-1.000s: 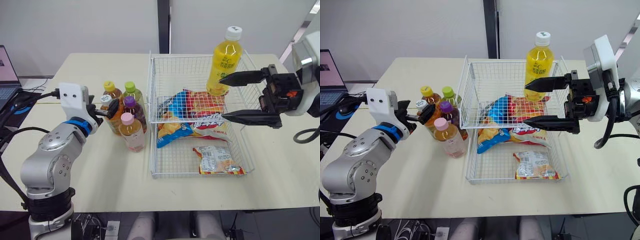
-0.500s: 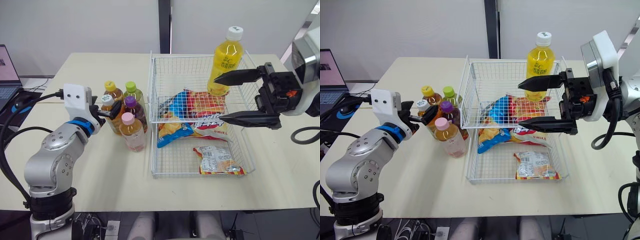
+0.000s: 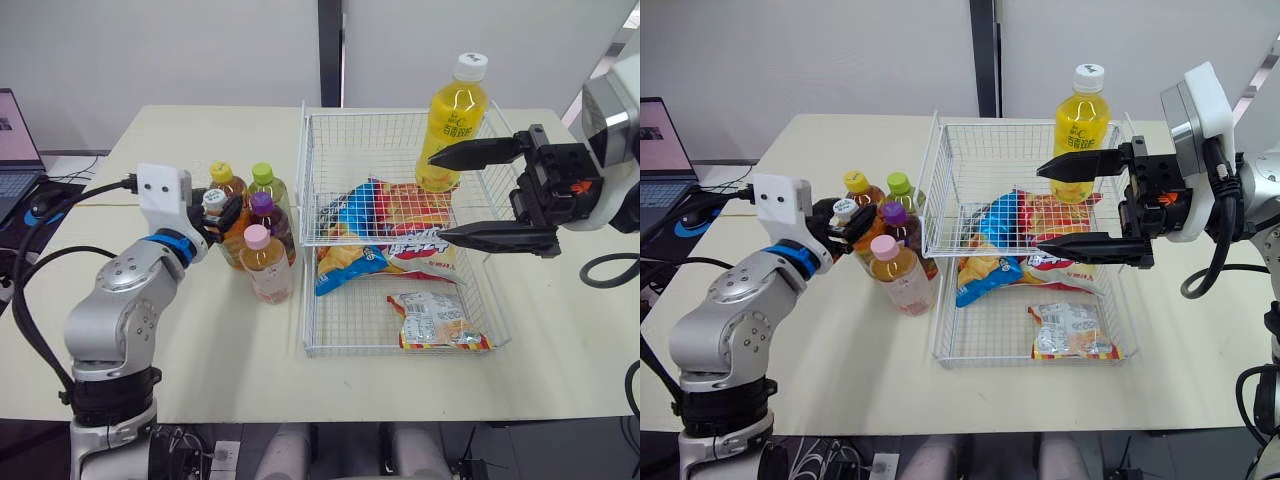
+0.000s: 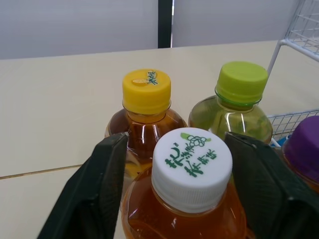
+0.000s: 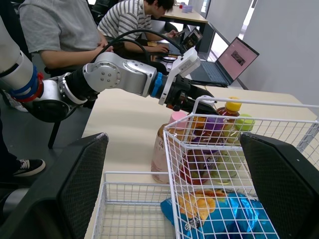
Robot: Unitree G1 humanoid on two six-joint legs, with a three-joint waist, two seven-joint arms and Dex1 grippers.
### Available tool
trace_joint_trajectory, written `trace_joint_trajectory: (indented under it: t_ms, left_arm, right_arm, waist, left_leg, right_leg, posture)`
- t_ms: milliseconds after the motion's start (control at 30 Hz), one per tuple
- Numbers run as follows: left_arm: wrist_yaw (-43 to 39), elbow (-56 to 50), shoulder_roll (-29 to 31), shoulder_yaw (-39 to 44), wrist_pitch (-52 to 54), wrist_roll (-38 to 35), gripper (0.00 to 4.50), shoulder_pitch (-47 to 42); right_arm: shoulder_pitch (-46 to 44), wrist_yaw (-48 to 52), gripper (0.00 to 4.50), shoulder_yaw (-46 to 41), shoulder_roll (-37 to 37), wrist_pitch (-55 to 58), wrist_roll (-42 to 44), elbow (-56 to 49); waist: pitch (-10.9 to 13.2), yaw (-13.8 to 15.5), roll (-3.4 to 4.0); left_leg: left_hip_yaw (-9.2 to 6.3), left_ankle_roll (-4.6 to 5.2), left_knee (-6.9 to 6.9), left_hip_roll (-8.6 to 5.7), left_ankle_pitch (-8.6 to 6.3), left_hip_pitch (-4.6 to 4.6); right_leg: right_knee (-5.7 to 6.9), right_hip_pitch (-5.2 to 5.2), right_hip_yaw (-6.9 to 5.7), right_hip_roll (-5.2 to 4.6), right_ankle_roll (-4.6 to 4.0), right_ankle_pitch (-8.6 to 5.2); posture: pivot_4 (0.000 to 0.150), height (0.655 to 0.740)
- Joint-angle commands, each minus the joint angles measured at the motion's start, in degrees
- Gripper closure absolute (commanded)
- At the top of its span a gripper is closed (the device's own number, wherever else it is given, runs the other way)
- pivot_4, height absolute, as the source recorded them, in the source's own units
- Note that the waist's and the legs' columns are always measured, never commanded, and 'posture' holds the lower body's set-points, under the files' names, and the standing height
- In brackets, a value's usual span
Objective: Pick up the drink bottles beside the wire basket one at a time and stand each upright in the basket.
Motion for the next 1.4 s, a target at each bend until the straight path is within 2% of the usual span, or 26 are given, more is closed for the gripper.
trace_joint_trajectory:
  t_ms: [33, 100, 333, 467, 667, 867, 1000, 1133, 1233, 1400]
  left_arm:
    - [-0.41, -0.70, -0.41, -0.70, -1.83, 0.80, 2.56, -1.12]
    - [-0.02, -2.03, -0.90, -0.39, -1.38, 0.42, 3.13, -0.29]
    - [1.36, -8.50, -1.04, 2.46, 1.49, -1.47, 3.12, 2.70]
    - [-0.11, -14.84, 1.84, 7.51, 5.24, -5.83, 3.12, 4.59]
    - [-6.89, -16.10, 13.38, 18.69, 12.80, -17.68, 3.12, 1.41]
    - [-15.57, -4.21, 28.01, 23.15, 18.43, -29.21, 3.12, -11.48]
    - [-22.61, 5.46, 36.57, 20.55, 19.56, -31.94, 3.12, -18.68]
    - [-28.39, 14.70, 41.43, 13.86, 18.99, -32.59, 3.12, -29.28]
    - [-33.59, 21.94, 41.35, 5.21, 18.74, -30.76, 3.12, -41.78]
    - [-42.20, 33.78, 35.07, -7.91, 15.23, -22.77, 3.12, -61.12]
  right_arm:
    - [-1.28, -0.04, 0.00, -1.19, -0.61, -0.04, 0.51, -0.96]
    - [-1.05, -0.15, 0.00, -1.58, -1.02, 0.27, 0.70, -1.21]
    - [-0.31, -0.41, 0.00, -2.28, -1.38, 0.43, 0.74, -1.56]
    - [-0.35, -0.18, 0.00, -2.49, -1.62, -0.05, 0.34, -1.05]
    - [-0.13, 0.14, 0.00, -3.70, -3.18, -0.67, -0.84, 0.63]
    - [0.09, 0.26, 0.00, -4.55, -4.51, -1.63, -2.44, 2.15]
    - [0.42, 0.35, 0.00, -5.04, -5.44, -1.62, -2.74, 2.11]
    - [1.97, -0.06, 0.00, -6.88, -7.50, -1.70, -3.61, 2.16]
    - [3.68, -0.78, 0.00, -9.10, -9.17, -1.21, -3.68, 2.00]
    - [6.97, -2.59, 0.00, -11.99, -9.77, 0.08, -1.91, -0.19]
  waist:
    - [0.00, 0.04, 0.00]
    - [0.00, 0.04, 0.00]
    - [0.00, 0.04, 0.00]
    - [0.02, -0.02, -0.03]
    - [0.07, 0.02, -0.10]
    - [0.10, 0.06, -0.16]
    - [0.10, -0.26, -0.15]
    - [0.12, -0.57, -0.18]
    - [0.18, -0.41, -0.27]
    - [0.20, -0.65, -0.30]
  left_leg:
    - [-0.02, 0.00, 0.00, 0.00, 0.00, -0.01]
    - [-0.01, 0.00, 0.00, 0.00, 0.00, 0.00]
    - [-0.01, 0.00, -0.01, 0.00, 0.00, -0.02]
    - [-0.02, 0.00, -0.02, 0.01, 0.00, -0.03]
    - [-0.10, 0.00, -0.02, 0.03, 0.00, -0.08]
    - [-0.16, 0.00, -0.01, 0.01, 0.00, -0.10]
    - [-0.13, 0.00, -0.07, 0.02, 0.00, -0.09]
    - [-0.15, 0.00, -0.09, 0.03, 0.00, -0.09]
    - [-0.08, 0.00, -0.05, 0.01, 0.00, -0.15]
    - [0.06, 0.00, -0.07, 0.00, 0.00, -0.14]
  right_leg:
    - [0.00, 0.00, -0.01, 0.00, 0.00, 0.00]
    - [-0.01, 0.00, -0.01, 0.00, 0.00, 0.00]
    - [-0.05, 0.00, 0.00, -0.01, 0.00, 0.00]
    - [-0.08, 0.00, -0.01, 0.00, 0.00, 0.00]
    - [-0.08, -0.04, -0.09, 0.02, -0.01, 0.00]
    - [-0.18, 0.02, -0.18, 0.03, 0.00, 0.00]
    - [-0.18, 0.01, -0.17, 0.03, 0.00, -0.01]
    - [-0.16, -0.02, -0.19, 0.05, 0.00, -0.01]
    - [-0.17, 0.00, -0.29, 0.06, 0.01, -0.01]
    - [-0.17, 0.03, -0.30, 0.06, 0.02, -0.02]
  posture:
    - [0.150, 0.7400]
    - [0.150, 0.7400]
    - [0.150, 0.7400]
    - [0.150, 0.7400]
    - [0.150, 0.7400]
    - [0.150, 0.7400]
    - [0.150, 0.7400]
    - [0.150, 0.7400]
    - [0.150, 0.7400]
    - [0.150, 0.7400]
